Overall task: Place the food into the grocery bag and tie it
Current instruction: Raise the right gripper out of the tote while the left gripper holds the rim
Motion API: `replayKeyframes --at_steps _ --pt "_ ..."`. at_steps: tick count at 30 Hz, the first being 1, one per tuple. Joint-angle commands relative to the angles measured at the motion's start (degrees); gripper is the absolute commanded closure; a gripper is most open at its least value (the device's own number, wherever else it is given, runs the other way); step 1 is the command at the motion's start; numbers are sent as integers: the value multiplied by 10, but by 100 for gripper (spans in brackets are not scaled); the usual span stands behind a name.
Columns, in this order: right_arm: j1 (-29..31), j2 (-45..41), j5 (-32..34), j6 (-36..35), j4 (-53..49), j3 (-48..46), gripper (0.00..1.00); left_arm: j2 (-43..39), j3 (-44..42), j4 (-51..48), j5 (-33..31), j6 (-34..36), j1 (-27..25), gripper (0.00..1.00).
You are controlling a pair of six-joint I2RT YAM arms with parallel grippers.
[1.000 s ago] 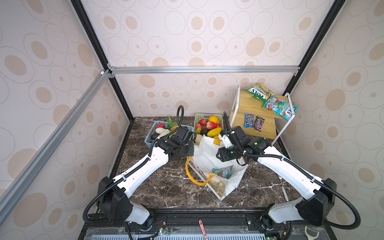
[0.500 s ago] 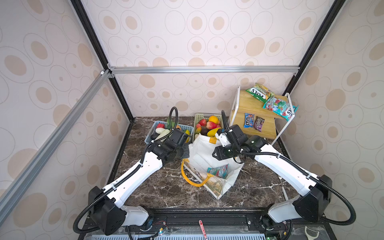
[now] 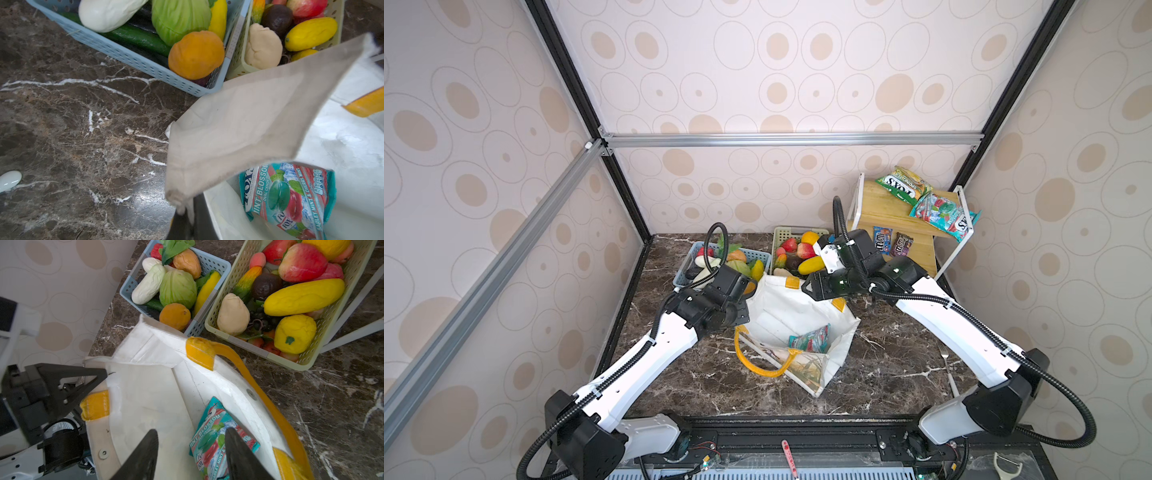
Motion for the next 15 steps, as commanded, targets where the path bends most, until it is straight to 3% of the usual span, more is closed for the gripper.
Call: replayKeyframes --at_steps 1,15 --pt "-6 -1 32 19 -19 6 43 -24 -1 -41 -48 -38 12 100" --pt "-81 -26 140 102 1 -38 38 -66 -54 31 6 -2 19 100"
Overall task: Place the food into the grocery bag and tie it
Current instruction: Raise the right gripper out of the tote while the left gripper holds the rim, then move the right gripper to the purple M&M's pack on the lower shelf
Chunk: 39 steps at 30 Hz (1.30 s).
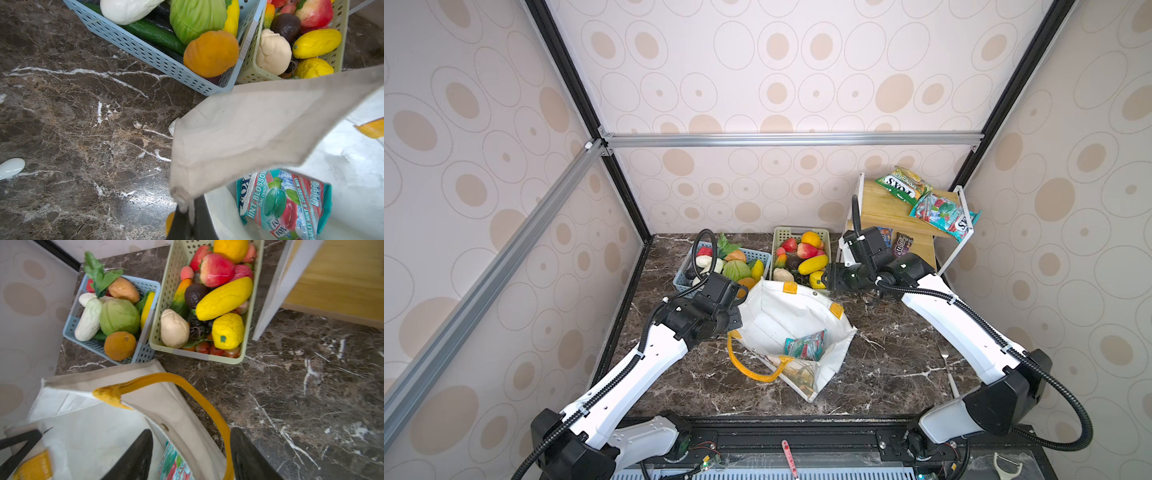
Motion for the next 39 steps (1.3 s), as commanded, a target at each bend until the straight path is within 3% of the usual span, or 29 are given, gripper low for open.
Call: replayKeyframes --at_steps 1,17,25,33,39 --pt "-14 -15 45 34 -2 -7 38 -23 -10 9 -2 8 6 100" --pt "-99 -61 90 179 79 -99 38 -89 -67 26 11 75 6 100" --pt "-154 -61 92 211 105 -120 38 -69 -44 26 11 124 6 100" --pt "-221 -55 96 208 112 -121 40 -47 -29 43 18 129 7 100" --pt "-249 -20 113 110 77 -72 42 -31 -27 55 33 128 6 100"
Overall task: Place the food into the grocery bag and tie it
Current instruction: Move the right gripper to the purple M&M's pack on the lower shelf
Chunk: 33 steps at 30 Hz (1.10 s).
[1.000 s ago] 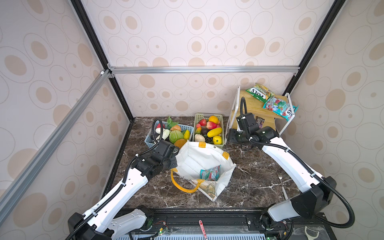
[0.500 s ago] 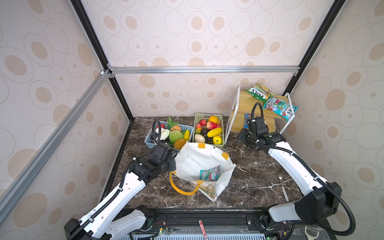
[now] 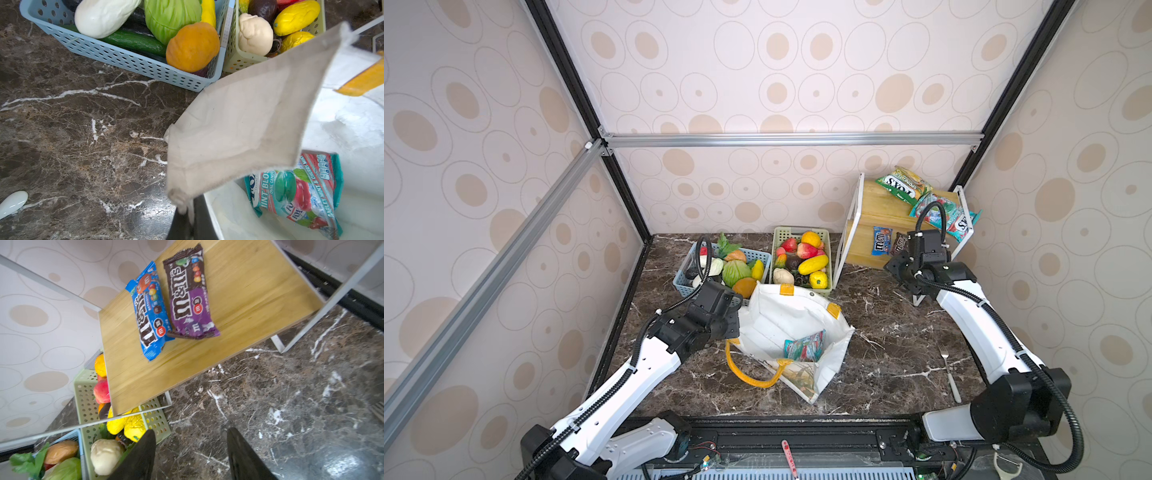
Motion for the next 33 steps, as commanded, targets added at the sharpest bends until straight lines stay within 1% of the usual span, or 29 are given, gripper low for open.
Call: replayKeyframes --at_steps 1,6,9,12,14,18,20,23,25,27,33 --pt "-4 26 24 -79 -26 42 42 12 21 12 11 9 6 100" --pt "-4 81 34 -241 -67 102 43 22 16 18 10 5 6 100" --pt "-4 104 57 -303 -92 121 43 36 23 19 9 4 6 100" --pt "-4 111 89 -338 -95 120 42 44 32 18 12 4 5 100" --pt "-4 110 94 -352 -85 111 42 46 35 18 13 5 6 100" --pt "-4 92 75 -343 -52 70 42 57 46 13 8 12 5 100" --pt "-4 69 54 -321 -11 29 42 61 49 13 10 14 5 100" --pt "-4 24 29 -297 81 -48 43 64 52 13 11 18 5 100" --pt "-3 -6 21 -300 155 -105 44 65 52 11 10 22 5 100" --pt "-3 -36 17 -320 235 -161 45 65 53 10 9 24 5 100" --pt "-3 -106 42 -335 413 -287 44 57 48 10 8 23 5 100"
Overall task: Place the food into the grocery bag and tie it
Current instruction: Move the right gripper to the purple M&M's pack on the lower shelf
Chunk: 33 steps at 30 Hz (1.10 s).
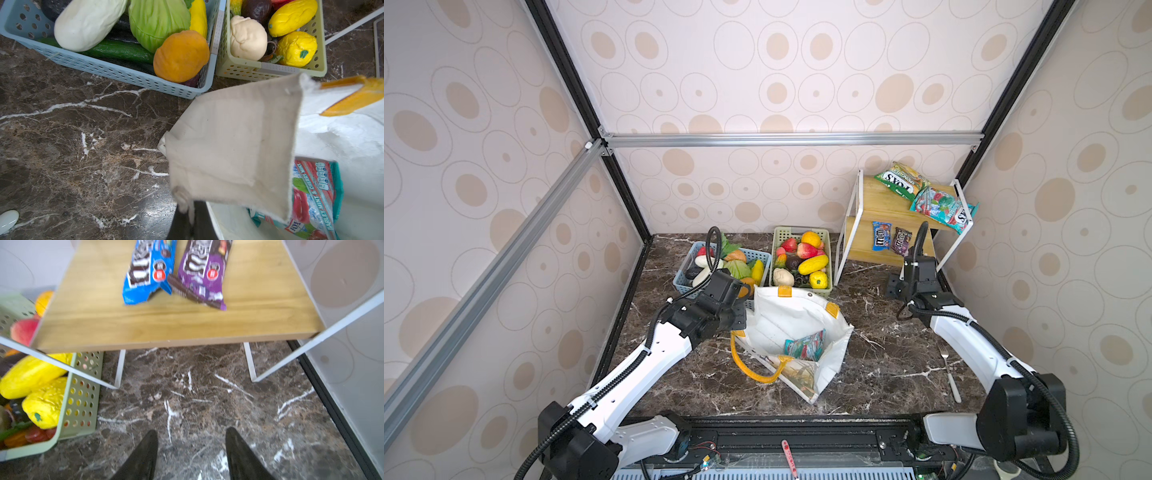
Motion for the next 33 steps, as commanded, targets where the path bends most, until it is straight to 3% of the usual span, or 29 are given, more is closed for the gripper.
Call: replayKeyframes --at_steps 1,8,13,25,33 --pt "0 -31 17 -19 157 -46 44 -4 13 -8 0 9 3 100" --pt "-1 -3 47 -97 279 -84 42 -8 14 -10 0 3 3 100" --pt "-6 34 57 -122 291 -65 39 -7 21 -17 0 0 2 100" --pt "-23 102 56 -131 391 -56 36 3 24 -14 13 -11 2 100" --pt "-42 128 15 -115 422 -52 35 19 38 -19 10 -6 2 100"
